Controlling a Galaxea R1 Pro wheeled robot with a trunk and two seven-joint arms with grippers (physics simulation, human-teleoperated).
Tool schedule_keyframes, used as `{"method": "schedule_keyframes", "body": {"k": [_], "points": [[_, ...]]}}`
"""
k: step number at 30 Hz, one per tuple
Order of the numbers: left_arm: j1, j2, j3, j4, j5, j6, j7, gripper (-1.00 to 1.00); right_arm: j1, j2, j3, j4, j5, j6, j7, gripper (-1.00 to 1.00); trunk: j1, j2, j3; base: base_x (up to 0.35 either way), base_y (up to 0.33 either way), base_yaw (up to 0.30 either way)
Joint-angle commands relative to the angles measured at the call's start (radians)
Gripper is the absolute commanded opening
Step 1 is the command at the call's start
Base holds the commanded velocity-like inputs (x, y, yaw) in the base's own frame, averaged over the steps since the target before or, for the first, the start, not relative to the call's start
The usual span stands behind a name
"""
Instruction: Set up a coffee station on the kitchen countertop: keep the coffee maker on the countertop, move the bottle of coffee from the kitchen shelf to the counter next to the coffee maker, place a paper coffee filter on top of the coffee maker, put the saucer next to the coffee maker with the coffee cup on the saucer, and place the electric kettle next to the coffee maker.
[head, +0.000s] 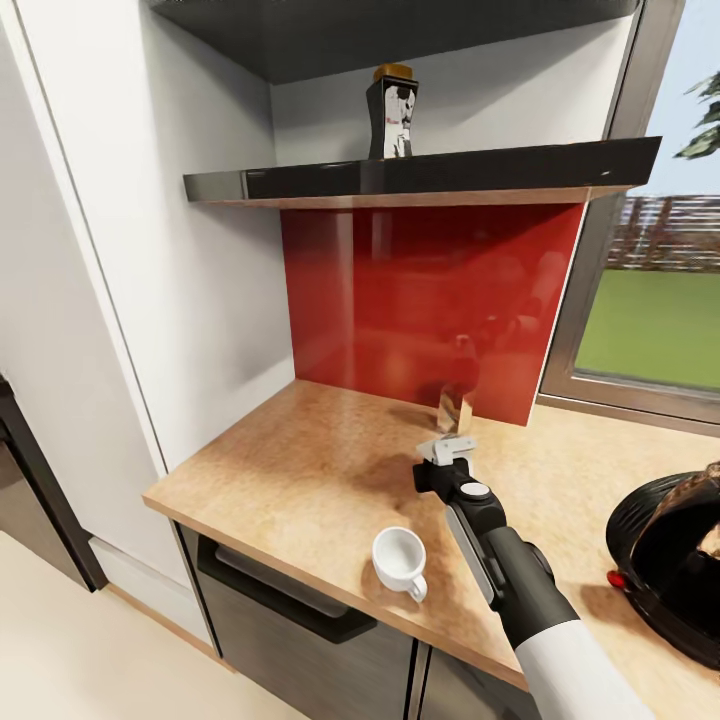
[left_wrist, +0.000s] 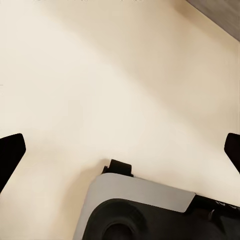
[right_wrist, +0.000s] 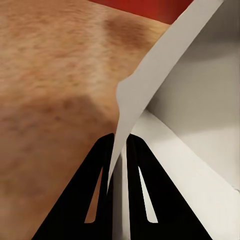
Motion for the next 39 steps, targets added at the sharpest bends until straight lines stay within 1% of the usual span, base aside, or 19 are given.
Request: {"method": "schedule_keyframes", "body": {"k": [1, 4, 11, 16, 39], "points": [[0.0, -0.001, 0.003, -0.002, 0.0, -0.001, -0.001, 1.0, -0.001, 0.0, 0.002, -0.001, -0.005, 0.004, -0.006, -1.0, 0.0, -0.001, -0.001, 0.0, 0.0, 0.0], [0.0, -0.001, 0.003, -0.002, 0.0, -0.001, -0.001, 1.0, -0.001, 0.0, 0.002, -0.001, -0.005, 0.005, -0.006, -1.0, -0.011, 0.02, 0.008, 0.0, 0.0, 0.0], [0.0, -0.001, 0.003, -0.012, 0.0, -0.001, -0.001, 1.0, -0.001, 0.0, 0.002, -0.002, -0.005, 0.005, -0.006, -1.0, -0.011, 0.02, 0.008, 0.0, 0.0, 0.0], [0.0, -0.001, 0.003, -0.015, 0.0, -0.001, -0.001, 1.0, -0.001, 0.0, 0.002, -0.003, -0.005, 0.005, -0.006, -1.0, -0.031, 0.055, 0.024, 0.0, 0.0, 0.0], [0.0, -0.001, 0.003, -0.016, 0.0, -0.001, -0.001, 1.0, -0.001, 0.0, 0.001, -0.015, -0.003, 0.005, -0.007, -1.0, -0.031, 0.055, 0.024, 0.0, 0.0, 0.0]]}}
